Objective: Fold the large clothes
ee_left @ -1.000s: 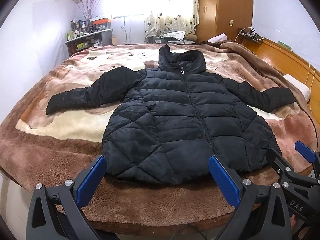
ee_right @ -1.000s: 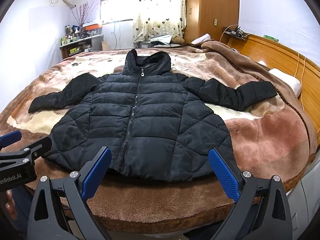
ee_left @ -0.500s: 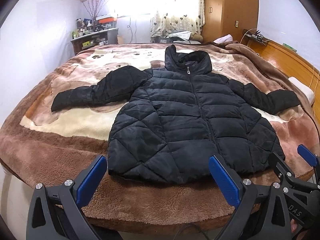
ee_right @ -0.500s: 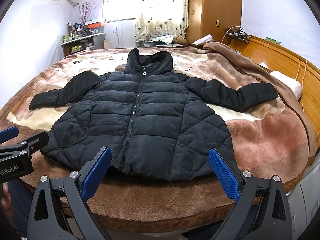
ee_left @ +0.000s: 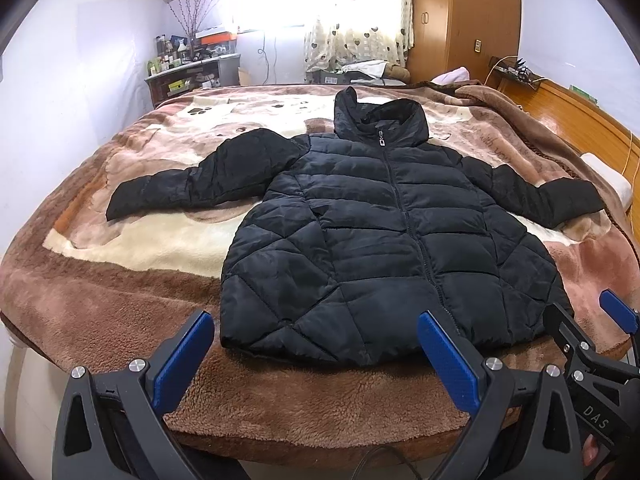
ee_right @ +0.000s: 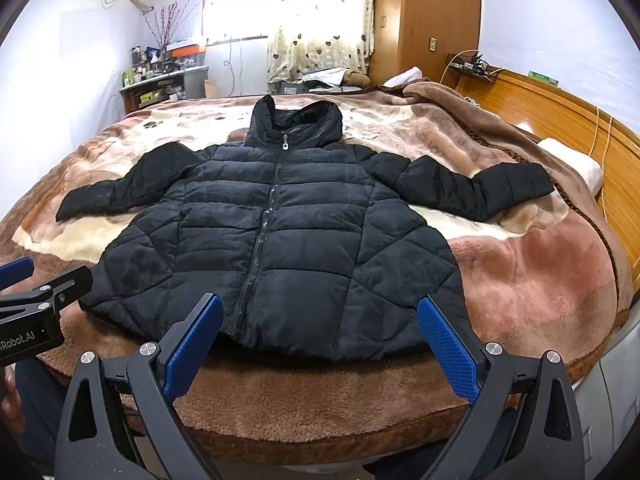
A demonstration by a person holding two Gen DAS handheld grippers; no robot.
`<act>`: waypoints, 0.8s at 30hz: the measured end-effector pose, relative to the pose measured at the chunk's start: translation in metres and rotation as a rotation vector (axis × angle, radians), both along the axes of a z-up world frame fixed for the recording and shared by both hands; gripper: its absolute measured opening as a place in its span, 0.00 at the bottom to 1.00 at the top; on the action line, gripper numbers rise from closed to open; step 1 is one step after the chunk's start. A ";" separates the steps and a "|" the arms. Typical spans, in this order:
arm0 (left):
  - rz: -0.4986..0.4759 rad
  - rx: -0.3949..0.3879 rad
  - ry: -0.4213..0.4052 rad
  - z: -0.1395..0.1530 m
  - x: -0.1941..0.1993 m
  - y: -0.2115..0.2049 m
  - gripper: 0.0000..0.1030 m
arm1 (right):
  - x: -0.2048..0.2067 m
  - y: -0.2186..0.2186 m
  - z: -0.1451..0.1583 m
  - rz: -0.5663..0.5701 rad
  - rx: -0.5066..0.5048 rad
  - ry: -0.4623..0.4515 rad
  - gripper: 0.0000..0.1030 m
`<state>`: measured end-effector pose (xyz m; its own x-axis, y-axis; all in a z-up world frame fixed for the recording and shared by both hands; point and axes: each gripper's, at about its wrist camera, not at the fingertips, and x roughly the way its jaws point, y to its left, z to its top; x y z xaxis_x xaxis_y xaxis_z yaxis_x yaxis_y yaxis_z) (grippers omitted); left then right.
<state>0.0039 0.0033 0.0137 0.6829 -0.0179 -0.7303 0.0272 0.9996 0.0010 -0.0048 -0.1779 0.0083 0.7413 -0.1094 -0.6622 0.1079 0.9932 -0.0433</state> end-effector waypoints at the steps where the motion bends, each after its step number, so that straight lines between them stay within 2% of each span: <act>1: 0.001 0.000 0.001 0.000 0.000 0.000 1.00 | 0.000 0.000 0.000 -0.001 -0.004 -0.002 0.95; 24: 0.009 0.007 0.005 -0.001 0.001 0.001 1.00 | 0.000 -0.001 -0.001 -0.001 -0.004 0.002 0.95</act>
<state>0.0052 0.0045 0.0126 0.6796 -0.0069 -0.7336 0.0183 0.9998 0.0075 -0.0045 -0.1790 0.0075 0.7401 -0.1132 -0.6629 0.1091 0.9929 -0.0477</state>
